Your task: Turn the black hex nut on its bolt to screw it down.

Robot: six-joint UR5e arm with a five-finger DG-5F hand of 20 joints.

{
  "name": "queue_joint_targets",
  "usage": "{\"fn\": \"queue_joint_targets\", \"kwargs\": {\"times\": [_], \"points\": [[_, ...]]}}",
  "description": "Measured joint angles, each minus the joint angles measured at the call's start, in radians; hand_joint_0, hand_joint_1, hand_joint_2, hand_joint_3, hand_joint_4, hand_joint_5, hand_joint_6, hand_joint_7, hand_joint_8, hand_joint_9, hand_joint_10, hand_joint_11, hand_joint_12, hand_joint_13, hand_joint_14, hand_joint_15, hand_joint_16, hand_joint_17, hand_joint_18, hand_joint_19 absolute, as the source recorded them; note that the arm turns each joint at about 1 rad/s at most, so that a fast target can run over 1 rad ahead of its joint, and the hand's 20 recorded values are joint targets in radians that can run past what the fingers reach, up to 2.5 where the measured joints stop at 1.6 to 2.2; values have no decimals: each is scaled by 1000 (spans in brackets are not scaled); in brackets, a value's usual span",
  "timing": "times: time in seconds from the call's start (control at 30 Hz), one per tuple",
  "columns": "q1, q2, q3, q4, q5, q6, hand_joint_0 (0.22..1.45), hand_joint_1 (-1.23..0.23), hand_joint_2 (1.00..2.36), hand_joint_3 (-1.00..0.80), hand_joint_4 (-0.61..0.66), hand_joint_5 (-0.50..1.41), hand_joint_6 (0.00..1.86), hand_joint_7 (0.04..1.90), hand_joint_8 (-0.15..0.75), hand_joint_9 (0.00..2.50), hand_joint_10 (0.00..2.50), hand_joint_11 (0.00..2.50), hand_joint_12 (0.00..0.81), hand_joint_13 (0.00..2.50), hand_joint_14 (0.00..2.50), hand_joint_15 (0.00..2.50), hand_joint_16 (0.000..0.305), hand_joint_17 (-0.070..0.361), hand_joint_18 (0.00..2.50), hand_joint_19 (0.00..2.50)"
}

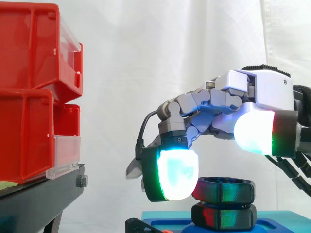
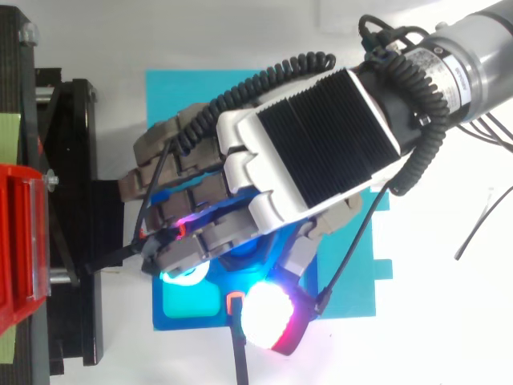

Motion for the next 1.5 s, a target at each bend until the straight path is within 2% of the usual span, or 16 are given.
{"fn": "queue_joint_targets", "kwargs": {"times": [0.27, 0.6, 0.7, 0.83, 0.97, 1.07, 1.3, 1.5], "points": [[-37, 0, 0, 9, -41, 0, 480, -238, 1000, -500, -12, 21, 505, 1270, 232, 886, 7, 147, 338, 711, 7, 165, 48, 108, 595, 436], [-114, 0, 0, 19, -130, 1, 480, -238, 1000, -500, -11, 20, 505, 1258, 232, 887, 7, 144, 338, 710, 7, 168, 48, 108, 594, 433], [-133, 0, 0, 24, -152, 2, 480, -238, 1000, -500, -16, 19, 505, 1251, 234, 887, 7, 152, 338, 711, 7, 168, 48, 108, 595, 433], [-148, 0, 2, 45, -177, 14, 480, -237, 1000, -500, 6, 12, 505, 1200, 235, 884, 6, 145, 339, 711, 8, 171, 48, 108, 600, 424], [-147, 0, 13, 58, -183, 35, 479, -237, 1000, -500, 17, 5, 505, 1162, 236, 875, 7, 149, 338, 711, 8, 171, 48, 108, 593, 432], [-137, 0, 27, 61, -179, 48, 479, -236, 1000, -500, 26, 1, 505, 1116, 233, 874, 6, 139, 339, 709, 7, 167, 48, 108, 598, 432], [-87, 0, 39, 60, -122, 52, 478, -236, 1000, -500, 75, -18, 505, 967, 230, 870, 6, 130, 337, 710, 7, 169, 48, 108, 593, 432], [-57, 0, 39, 38, -85, 46, 478, -237, 1000, -500, 92, -26, 504, 864, 221, 860, 4, 82, 336, 708, 7, 161, 48, 109, 593, 432]]}}
